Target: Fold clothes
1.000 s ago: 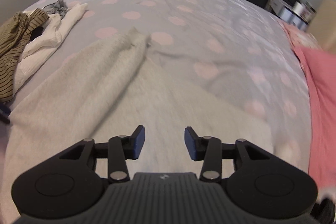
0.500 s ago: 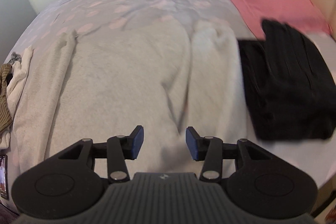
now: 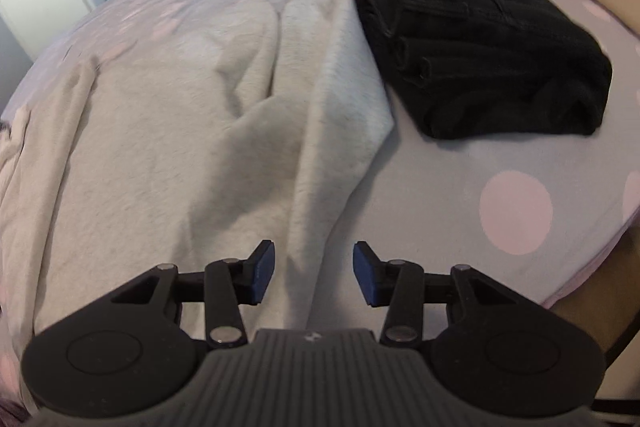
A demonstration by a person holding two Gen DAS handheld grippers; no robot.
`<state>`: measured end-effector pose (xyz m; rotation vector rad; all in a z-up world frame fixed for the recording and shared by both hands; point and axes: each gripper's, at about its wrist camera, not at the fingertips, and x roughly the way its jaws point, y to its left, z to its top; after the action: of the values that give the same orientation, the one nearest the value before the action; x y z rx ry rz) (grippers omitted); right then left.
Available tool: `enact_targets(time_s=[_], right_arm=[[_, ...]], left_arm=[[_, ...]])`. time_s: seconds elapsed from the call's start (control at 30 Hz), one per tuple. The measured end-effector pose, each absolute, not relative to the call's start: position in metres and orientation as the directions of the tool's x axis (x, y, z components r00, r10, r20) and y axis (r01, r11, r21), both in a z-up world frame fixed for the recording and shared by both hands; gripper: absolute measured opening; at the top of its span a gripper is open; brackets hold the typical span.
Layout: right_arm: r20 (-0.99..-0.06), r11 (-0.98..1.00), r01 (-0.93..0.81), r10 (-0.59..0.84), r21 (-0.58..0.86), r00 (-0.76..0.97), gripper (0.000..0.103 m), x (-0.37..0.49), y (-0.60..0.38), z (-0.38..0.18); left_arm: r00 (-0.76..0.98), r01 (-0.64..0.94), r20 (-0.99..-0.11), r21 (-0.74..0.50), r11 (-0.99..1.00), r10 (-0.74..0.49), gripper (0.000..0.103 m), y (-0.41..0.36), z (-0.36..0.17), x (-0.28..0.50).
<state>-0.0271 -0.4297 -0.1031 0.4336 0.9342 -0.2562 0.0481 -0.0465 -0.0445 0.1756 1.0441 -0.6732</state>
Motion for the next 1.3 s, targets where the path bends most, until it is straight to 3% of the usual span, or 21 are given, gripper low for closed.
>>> enact_targets(time_s=[0.07,0.13,0.17,0.67,0.77,0.87,1.03,1.1,1.3], right_arm=[[-0.805,0.865,0.411,-0.014,0.287,0.592,0.045,-0.022,-0.437,-0.109],[-0.797,0.871,0.415,-0.047,0.263,0.602,0.025,-0.018,-0.437,-0.108],[-0.792,0.875,0.417,-0.066,0.246,0.607,0.003,-0.016,-0.437,-0.106],[-0.858,0.866,0.477,-0.125,0.15,0.498,0.004,-0.063,-0.447,-0.087],[-0.841,0.875,0.467,-0.155,0.126,0.518,0.011,-0.053,-0.447,-0.077],[-0.804,0.886,0.45,-0.181,0.117,0.566,0.032,-0.035,-0.453,-0.058],[-0.781,0.907,0.414,-0.203,0.076,0.59,0.034,0.011,-0.467,-0.046],[-0.781,0.915,0.399,-0.205,0.062,0.591,0.043,0.032,-0.472,-0.047],[-0.792,0.912,0.405,-0.201,0.063,0.576,0.043,0.085,-0.486,-0.065]], left_arm=[[0.322,0.586,-0.848,-0.17,0.793,-0.42,0.028,-0.047,-0.048,0.045],[0.323,0.579,-0.851,-0.167,0.798,-0.413,0.028,-0.046,-0.051,0.045],[0.325,0.574,-0.853,-0.167,0.802,-0.409,0.028,-0.045,-0.052,0.045],[0.31,0.539,-0.866,-0.18,0.823,-0.393,0.028,-0.041,-0.06,0.055],[0.313,0.526,-0.866,-0.184,0.83,-0.39,0.028,-0.04,-0.062,0.059],[0.318,0.512,-0.869,-0.178,0.841,-0.378,0.028,-0.042,-0.066,0.065],[0.344,0.497,-0.884,-0.113,0.86,-0.315,0.028,-0.048,-0.072,0.075],[0.36,0.489,-0.885,-0.092,0.868,-0.296,0.028,-0.049,-0.074,0.079],[0.357,0.472,-0.885,-0.106,0.875,-0.299,0.028,-0.051,-0.082,0.094]])
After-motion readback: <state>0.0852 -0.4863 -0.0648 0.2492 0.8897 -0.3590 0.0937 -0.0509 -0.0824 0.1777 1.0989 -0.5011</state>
